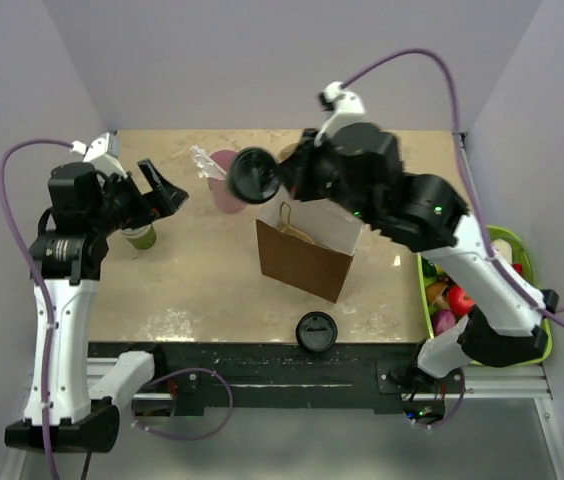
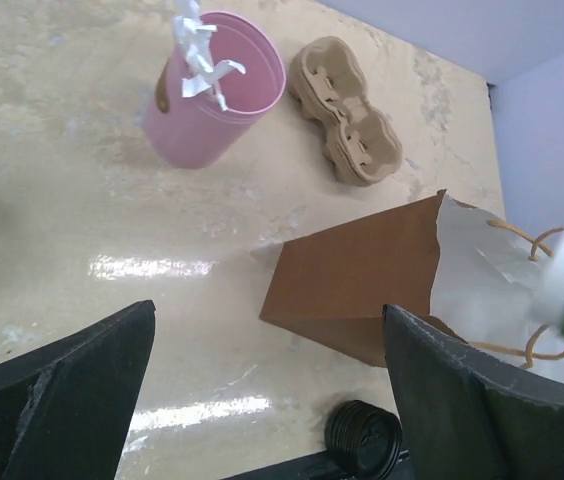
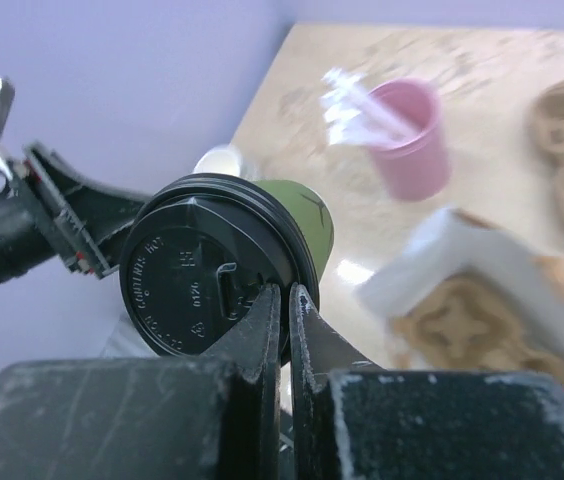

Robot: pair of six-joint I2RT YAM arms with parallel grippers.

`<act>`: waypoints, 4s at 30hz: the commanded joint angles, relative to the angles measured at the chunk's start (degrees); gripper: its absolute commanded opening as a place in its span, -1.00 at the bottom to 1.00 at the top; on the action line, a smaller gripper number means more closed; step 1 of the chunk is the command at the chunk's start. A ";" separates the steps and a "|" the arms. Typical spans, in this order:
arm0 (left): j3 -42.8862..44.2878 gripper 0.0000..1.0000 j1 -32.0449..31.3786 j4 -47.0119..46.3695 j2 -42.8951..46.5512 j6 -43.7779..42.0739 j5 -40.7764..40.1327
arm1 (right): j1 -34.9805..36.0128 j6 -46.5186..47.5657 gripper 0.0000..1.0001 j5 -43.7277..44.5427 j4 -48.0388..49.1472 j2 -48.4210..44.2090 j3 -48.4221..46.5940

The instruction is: Pack the takeout coffee

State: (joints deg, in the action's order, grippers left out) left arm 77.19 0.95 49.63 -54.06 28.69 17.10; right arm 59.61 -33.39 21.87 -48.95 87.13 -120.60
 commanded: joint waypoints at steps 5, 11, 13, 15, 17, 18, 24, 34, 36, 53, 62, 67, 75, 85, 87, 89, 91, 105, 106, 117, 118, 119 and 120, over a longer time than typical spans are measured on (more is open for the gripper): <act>6.20 0.99 -27.43 -10.52 -13.05 -0.38 -6.79 | -12.06 -0.89 -1.00 3.27 -9.76 -9.78 3.60; 22.33 0.99 -33.64 -8.51 -28.96 -16.00 -8.56 | -13.38 -3.00 -1.00 3.10 -10.81 -18.22 10.11; 26.77 0.99 -35.83 -6.74 -31.44 -28.38 -8.50 | -13.38 -4.05 -1.00 2.57 -11.17 -20.76 12.13; 28.98 0.99 -36.19 -7.35 -32.86 -42.05 -4.56 | -13.38 -5.19 -1.00 1.34 -10.99 -22.61 14.58; 29.59 0.99 -36.19 -6.57 -33.91 -49.13 0.63 | -13.39 -5.81 -1.00 0.46 -10.56 -25.43 16.00; 30.38 0.99 -36.11 -5.52 -34.61 -54.21 2.04 | -13.38 -6.33 -1.00 0.54 -10.64 -26.30 16.96; 37.33 0.99 -36.72 2.40 -42.35 -63.56 12.24 | -13.38 -7.83 -1.00 -1.04 -12.04 -28.51 18.73; 41.80 0.74 -43.05 2.84 -52.10 -68.77 3.83 | -13.38 -9.94 -1.00 -2.88 -13.01 -32.02 22.42; 42.87 0.49 -43.31 3.02 -53.78 -68.94 3.81 | -13.30 -10.21 -1.00 -3.67 -13.28 -32.03 23.03; 28.56 -1.00 -47.44 -12.43 -39.29 -68.59 -21.40 | -13.38 -11.35 -1.00 4.06 -6.78 -33.96 28.92; 11.42 -1.00 -49.90 -22.89 -32.51 -64.30 -32.47 | -13.38 -7.84 -1.00 1.69 5.17 -36.59 40.50; 4.03 -1.00 -51.31 -28.79 -30.41 -59.90 -35.48 | -13.38 -8.36 -1.00 3.79 9.05 -38.44 46.06; 2.88 -1.00 -54.73 -31.79 -28.55 -56.55 -35.22 | -13.38 -9.59 -1.00 2.92 11.68 -44.23 50.54; 3.23 -1.00 -57.99 -28.98 -30.13 -50.58 -33.98 | -13.38 -7.05 -1.00 3.89 5.62 -55.66 54.84; 4.10 -1.00 -58.52 -28.10 -31.01 -49.44 -33.63 | -13.38 -5.56 -1.00 1.08 8.76 -57.50 56.60; 5.42 -1.00 -59.48 -25.64 -31.54 -47.33 -32.75 | -13.38 -1.87 -1.00 -1.90 10.80 -58.13 59.42; 5.95 -1.00 -60.27 -24.58 -32.24 -44.35 -32.84 | -13.38 0.76 -1.00 -3.75 12.29 -57.78 60.65; 13.52 -1.00 -65.02 -16.04 -37.79 -29.13 -37.59 | -13.38 5.26 -1.00 -2.27 14.14 -65.60 68.83; 12.30 -1.00 -65.02 -16.92 -37.35 -29.21 -37.32 | -13.38 5.35 -1.00 -1.57 14.06 -65.77 68.83; 12.20 -1.00 -64.94 -17.72 -35.06 -29.39 -37.49 | -13.38 8.33 -1.00 -6.22 22.48 -63.76 74.79; 12.11 -1.00 -64.85 -17.81 -34.88 -29.48 -37.41 | -13.38 8.25 -1.00 -6.75 23.19 -63.49 75.24; 12.20 -1.00 -64.85 -17.81 -34.71 -29.57 -37.23 | -13.38 8.34 -1.00 -7.71 23.98 -63.14 75.85; 12.11 -1.00 -64.76 -17.72 -34.45 -29.48 -37.14 | -13.38 9.03 -1.00 -9.81 26.16 -62.96 77.34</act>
State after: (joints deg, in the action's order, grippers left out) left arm 87.13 -64.10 33.58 -92.01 -2.13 -20.29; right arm 46.44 -26.89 16.82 -31.73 23.05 -45.91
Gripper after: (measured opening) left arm 0.037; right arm 0.022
